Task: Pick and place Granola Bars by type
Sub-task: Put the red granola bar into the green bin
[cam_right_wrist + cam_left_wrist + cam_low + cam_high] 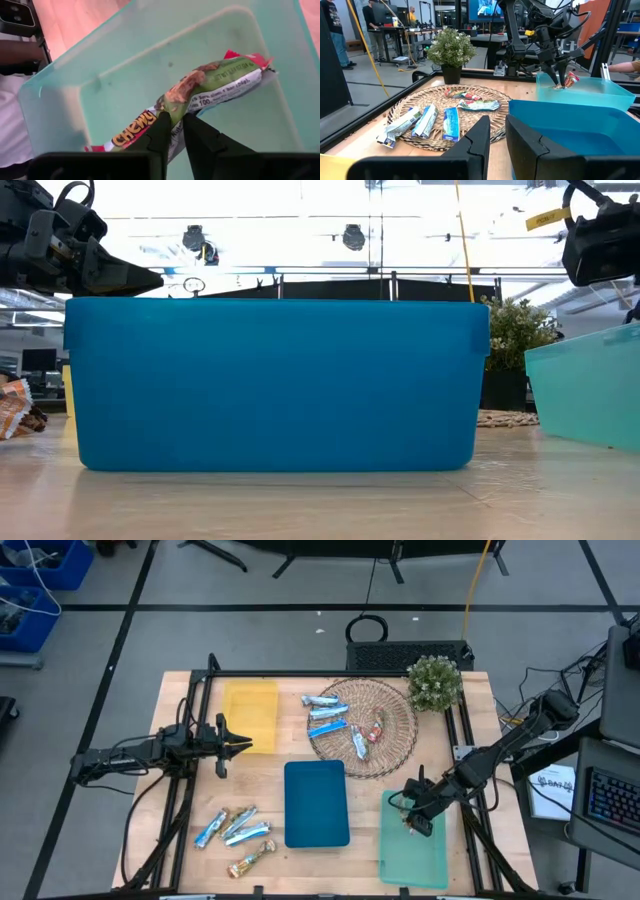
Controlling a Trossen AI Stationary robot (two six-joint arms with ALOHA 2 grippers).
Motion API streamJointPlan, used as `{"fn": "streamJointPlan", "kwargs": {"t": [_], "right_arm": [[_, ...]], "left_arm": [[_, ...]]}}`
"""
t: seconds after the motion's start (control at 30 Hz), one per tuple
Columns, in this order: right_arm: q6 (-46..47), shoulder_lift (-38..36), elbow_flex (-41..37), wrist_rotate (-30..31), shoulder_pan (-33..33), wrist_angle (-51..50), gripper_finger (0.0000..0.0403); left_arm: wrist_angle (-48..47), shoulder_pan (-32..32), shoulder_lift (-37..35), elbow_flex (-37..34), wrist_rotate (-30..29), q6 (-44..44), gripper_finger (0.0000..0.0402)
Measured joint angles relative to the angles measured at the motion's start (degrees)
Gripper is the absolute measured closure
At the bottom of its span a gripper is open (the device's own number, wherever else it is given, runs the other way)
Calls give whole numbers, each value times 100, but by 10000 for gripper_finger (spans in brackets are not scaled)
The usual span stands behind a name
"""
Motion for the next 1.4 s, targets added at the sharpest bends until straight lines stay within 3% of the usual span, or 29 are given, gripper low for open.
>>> {"fn": "streamJointPlan", "kwargs": {"t": [0.47, 0.87, 1.13, 1.4], "right_arm": [[-87, 0, 0, 2, 0, 0, 286], [-1389, -618, -4, 67, 0, 296, 288], [-2960, -1444, -4, 1560, 0, 270, 289], [-4411, -1797, -22, 3885, -51, 219, 290]], "left_arm": [[0, 1, -1, 0, 0, 1, 334], [0, -1, 1, 0, 0, -1, 334], [0, -1, 1, 0, 0, -1, 334], [0, 0, 1, 0, 0, 0, 334]]}}
